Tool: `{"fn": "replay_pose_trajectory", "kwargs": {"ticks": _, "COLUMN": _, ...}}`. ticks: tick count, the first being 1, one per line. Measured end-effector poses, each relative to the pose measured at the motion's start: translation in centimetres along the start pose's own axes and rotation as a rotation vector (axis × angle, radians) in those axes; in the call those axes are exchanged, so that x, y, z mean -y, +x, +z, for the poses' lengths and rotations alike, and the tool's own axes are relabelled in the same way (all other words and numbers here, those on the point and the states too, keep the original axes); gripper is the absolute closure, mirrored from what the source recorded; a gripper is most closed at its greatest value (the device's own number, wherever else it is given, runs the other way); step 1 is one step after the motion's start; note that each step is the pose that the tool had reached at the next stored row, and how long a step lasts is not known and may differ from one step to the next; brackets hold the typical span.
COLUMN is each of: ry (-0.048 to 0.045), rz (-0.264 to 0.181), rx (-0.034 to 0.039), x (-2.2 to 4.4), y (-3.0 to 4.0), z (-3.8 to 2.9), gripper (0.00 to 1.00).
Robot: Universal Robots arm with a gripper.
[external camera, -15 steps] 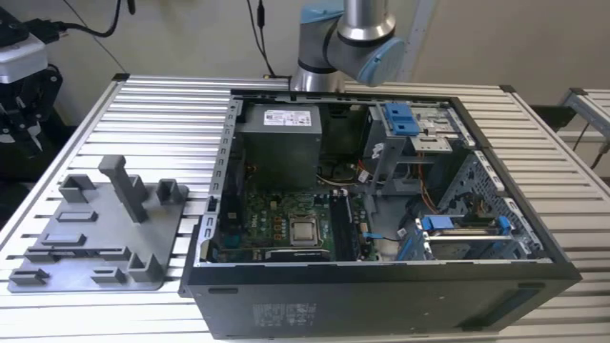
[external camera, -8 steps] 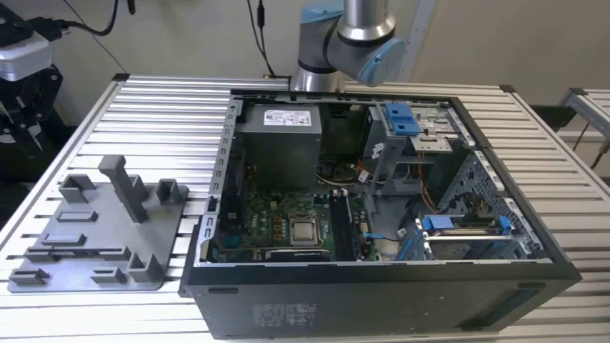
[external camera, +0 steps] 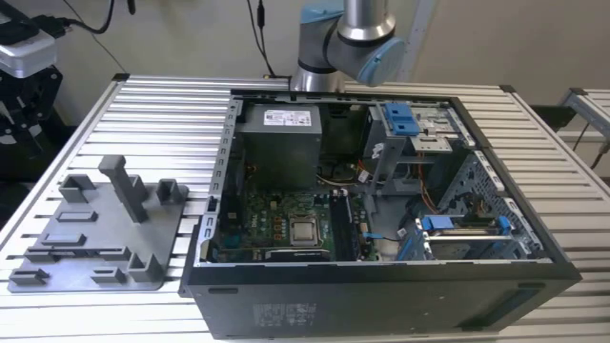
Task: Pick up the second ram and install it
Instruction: 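Pick up the second ram and move it above second insertion slot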
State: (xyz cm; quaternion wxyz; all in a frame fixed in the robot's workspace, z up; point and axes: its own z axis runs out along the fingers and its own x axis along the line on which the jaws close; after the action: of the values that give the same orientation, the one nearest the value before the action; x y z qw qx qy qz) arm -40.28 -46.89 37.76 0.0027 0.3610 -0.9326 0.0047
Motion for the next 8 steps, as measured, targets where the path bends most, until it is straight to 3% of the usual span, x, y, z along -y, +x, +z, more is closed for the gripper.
{"fn": "replay_pose_trajectory", "kwargs": {"ticks": 8, "ry": 0.0031, "rz": -0.106, "rx": -0.0004, "x": 0.00, "y": -0.01, "z": 0.18, "gripper": 0.89}}
